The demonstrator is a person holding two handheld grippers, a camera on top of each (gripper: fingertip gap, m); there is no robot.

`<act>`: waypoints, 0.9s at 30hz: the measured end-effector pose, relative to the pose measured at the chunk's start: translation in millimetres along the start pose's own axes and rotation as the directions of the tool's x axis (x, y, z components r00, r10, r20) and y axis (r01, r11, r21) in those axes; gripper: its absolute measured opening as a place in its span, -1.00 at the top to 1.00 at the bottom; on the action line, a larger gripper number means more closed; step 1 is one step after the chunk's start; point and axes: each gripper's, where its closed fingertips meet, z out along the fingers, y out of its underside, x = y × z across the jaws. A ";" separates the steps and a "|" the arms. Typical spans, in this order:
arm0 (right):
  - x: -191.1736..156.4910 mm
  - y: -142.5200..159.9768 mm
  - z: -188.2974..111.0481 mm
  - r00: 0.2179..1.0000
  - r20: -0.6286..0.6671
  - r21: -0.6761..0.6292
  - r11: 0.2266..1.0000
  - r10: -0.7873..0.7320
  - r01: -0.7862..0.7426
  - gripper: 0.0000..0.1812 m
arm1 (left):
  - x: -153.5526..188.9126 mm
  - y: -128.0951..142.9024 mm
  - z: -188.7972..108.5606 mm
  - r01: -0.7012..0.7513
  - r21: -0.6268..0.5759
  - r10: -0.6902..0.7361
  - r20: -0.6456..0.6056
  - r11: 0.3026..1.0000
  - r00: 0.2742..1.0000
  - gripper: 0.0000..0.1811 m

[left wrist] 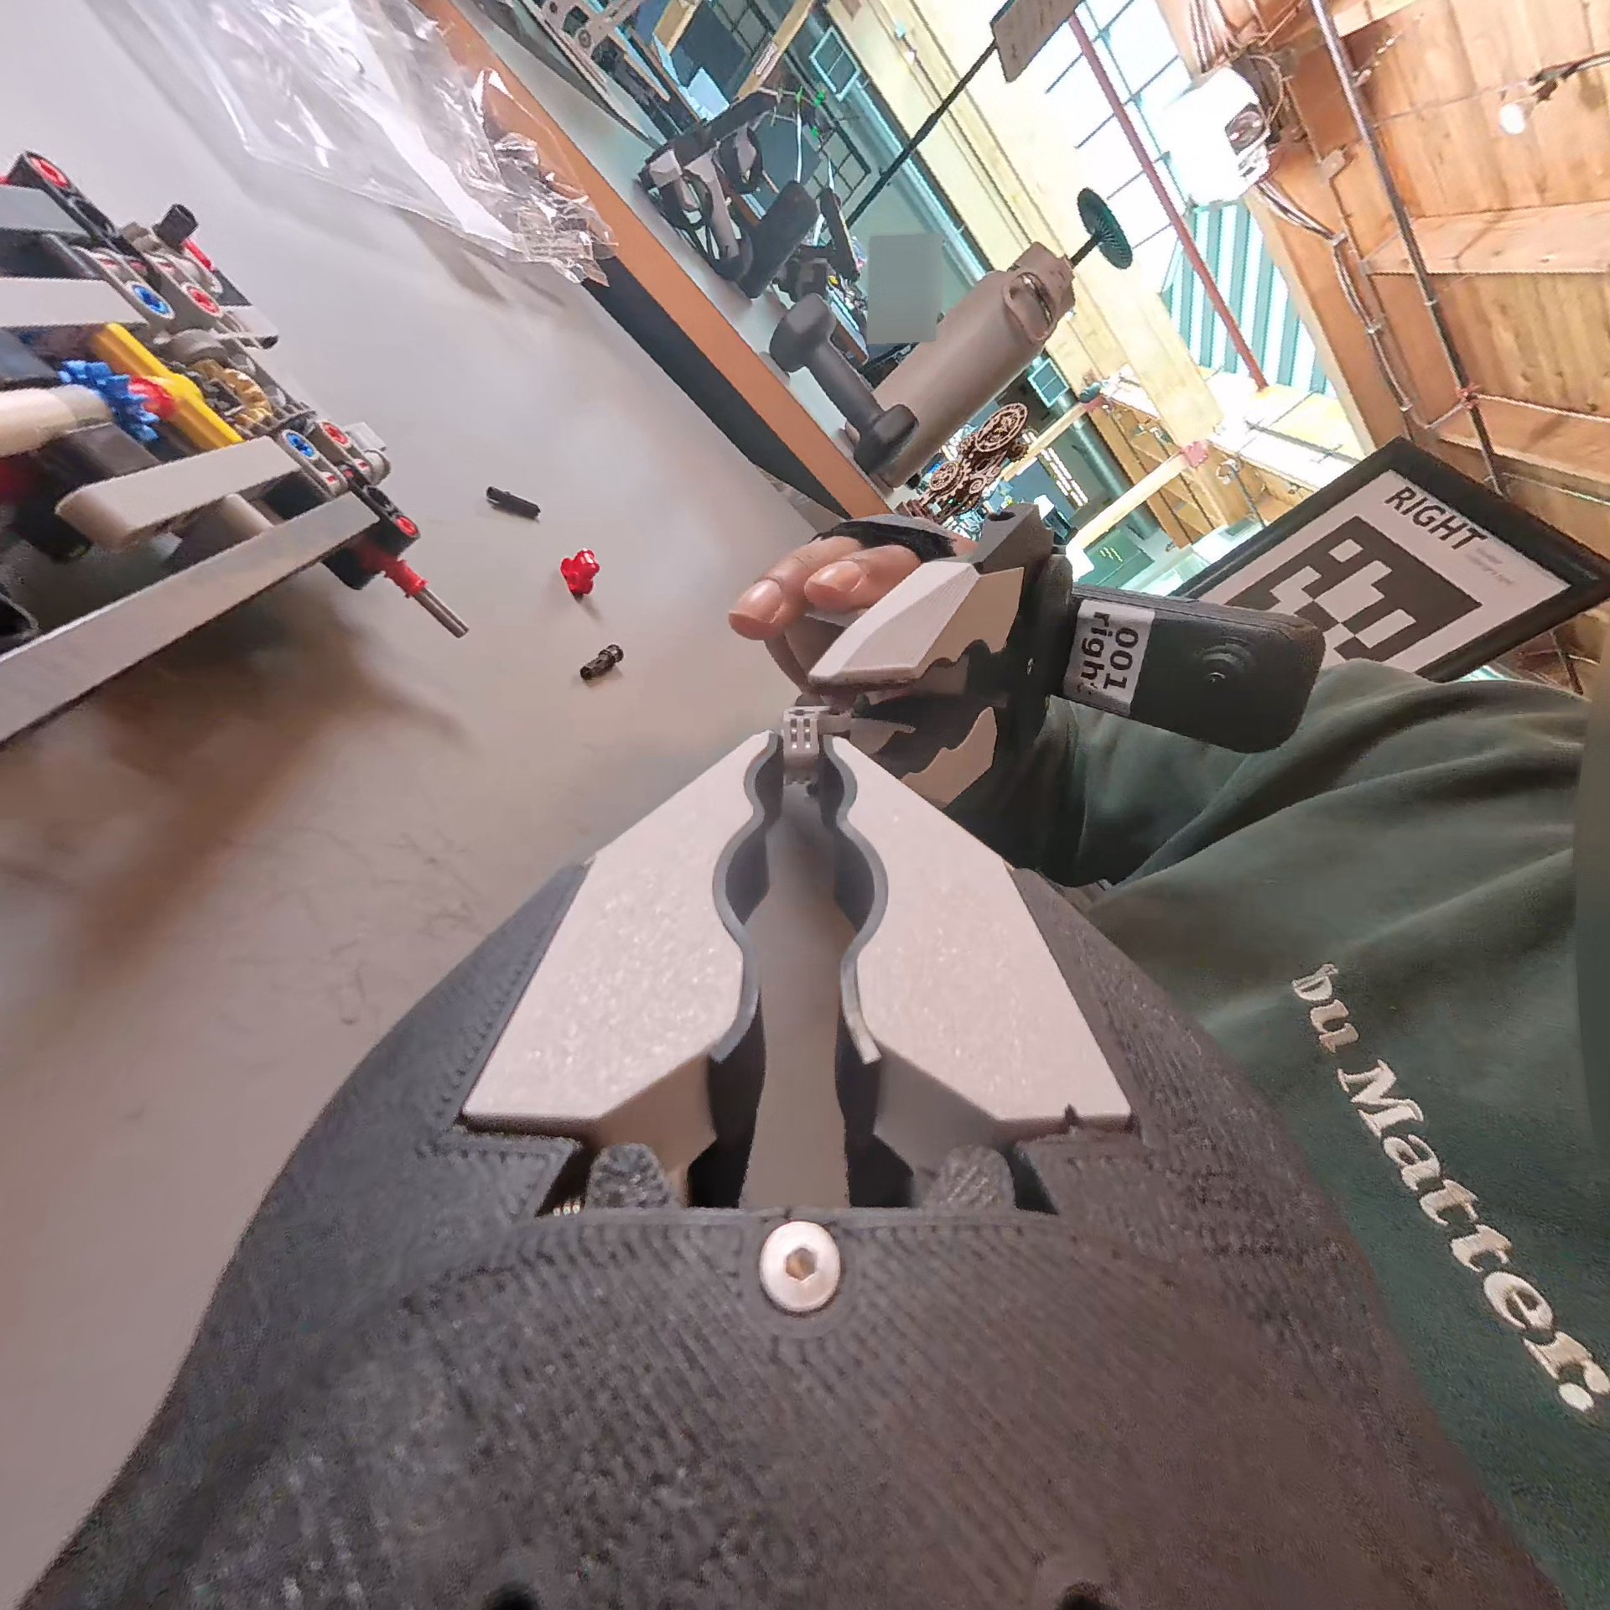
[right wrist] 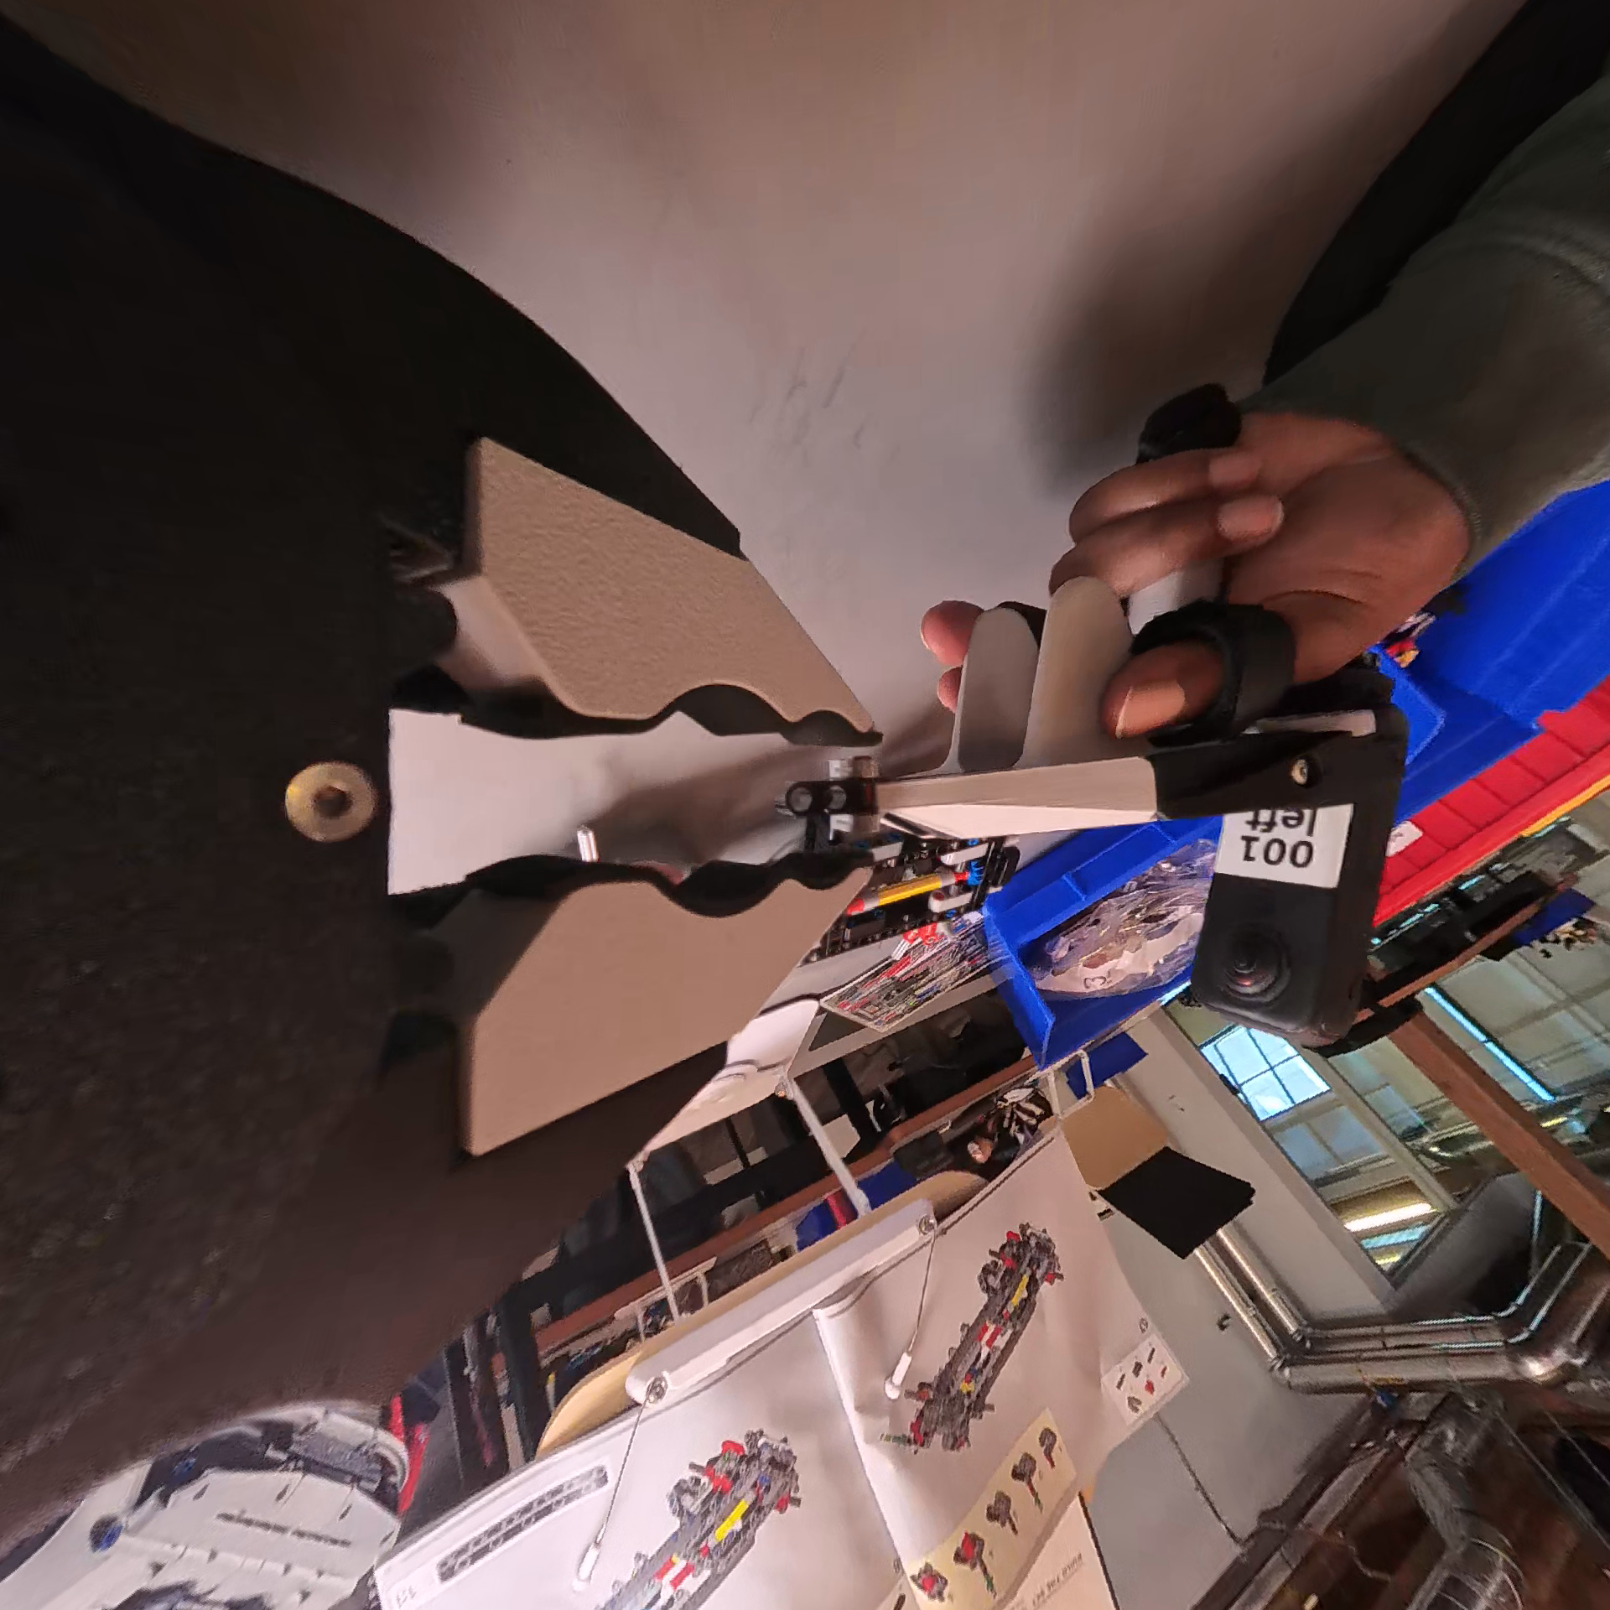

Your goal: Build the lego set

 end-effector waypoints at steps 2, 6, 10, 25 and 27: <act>-0.6 2.9 1.9 1.000 -0.002 -0.026 1.000 -0.013 0.013 0.83 | -1.0 0.8 0.9 0.008 0.000 -0.008 0.009 1.000 1.000 0.94; -2.5 5.4 4.1 1.000 0.007 -0.058 0.998 -0.004 0.004 0.86 | -4.1 1.8 -0.1 0.012 -0.003 -0.012 0.031 1.000 0.999 0.94; -1.6 6.0 4.7 0.999 0.013 -0.068 0.997 0.032 -0.031 0.86 | -4.7 1.1 -0.6 0.022 0.008 -0.023 0.039 1.000 0.999 0.94; -5.7 15.9 6.2 0.969 0.067 -0.108 0.967 0.238 -0.230 0.86 | -13.1 4.9 1.3 0.024 0.030 -0.028 0.130 0.999 0.991 0.93; -5.2 15.3 6.0 0.952 0.078 -0.096 0.953 0.297 -0.289 0.86 | -12.5 4.1 1.3 0.006 0.033 -0.010 0.137 0.999 0.991 0.93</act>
